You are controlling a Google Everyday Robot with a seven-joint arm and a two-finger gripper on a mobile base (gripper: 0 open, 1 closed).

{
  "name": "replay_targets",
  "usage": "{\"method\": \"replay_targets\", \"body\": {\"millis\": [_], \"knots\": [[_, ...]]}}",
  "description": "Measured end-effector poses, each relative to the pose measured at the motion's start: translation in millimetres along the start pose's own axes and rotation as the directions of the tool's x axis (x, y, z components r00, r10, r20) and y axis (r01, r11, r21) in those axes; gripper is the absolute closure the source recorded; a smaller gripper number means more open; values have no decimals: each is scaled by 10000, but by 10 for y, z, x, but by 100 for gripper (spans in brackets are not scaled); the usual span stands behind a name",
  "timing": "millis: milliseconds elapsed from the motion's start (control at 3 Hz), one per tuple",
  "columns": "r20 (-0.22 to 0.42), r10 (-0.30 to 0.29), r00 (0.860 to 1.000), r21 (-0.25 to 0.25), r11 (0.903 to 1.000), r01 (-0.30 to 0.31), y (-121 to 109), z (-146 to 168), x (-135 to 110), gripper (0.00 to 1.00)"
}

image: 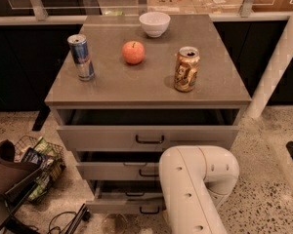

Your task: Close bottom drawer

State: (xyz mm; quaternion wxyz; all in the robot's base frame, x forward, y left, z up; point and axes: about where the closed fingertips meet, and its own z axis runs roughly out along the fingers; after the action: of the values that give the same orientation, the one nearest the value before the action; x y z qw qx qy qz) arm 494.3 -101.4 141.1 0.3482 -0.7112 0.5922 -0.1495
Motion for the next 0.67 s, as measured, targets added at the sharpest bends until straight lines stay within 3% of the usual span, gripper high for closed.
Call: {"method": "replay_targets", "body": {"millis": [333,667], "knots": [[-2,1,10000,-3,10000,-1,1,-1,0,100],[-526,303,9982,-848,9958,-347,190,-407,-51,100]]}}
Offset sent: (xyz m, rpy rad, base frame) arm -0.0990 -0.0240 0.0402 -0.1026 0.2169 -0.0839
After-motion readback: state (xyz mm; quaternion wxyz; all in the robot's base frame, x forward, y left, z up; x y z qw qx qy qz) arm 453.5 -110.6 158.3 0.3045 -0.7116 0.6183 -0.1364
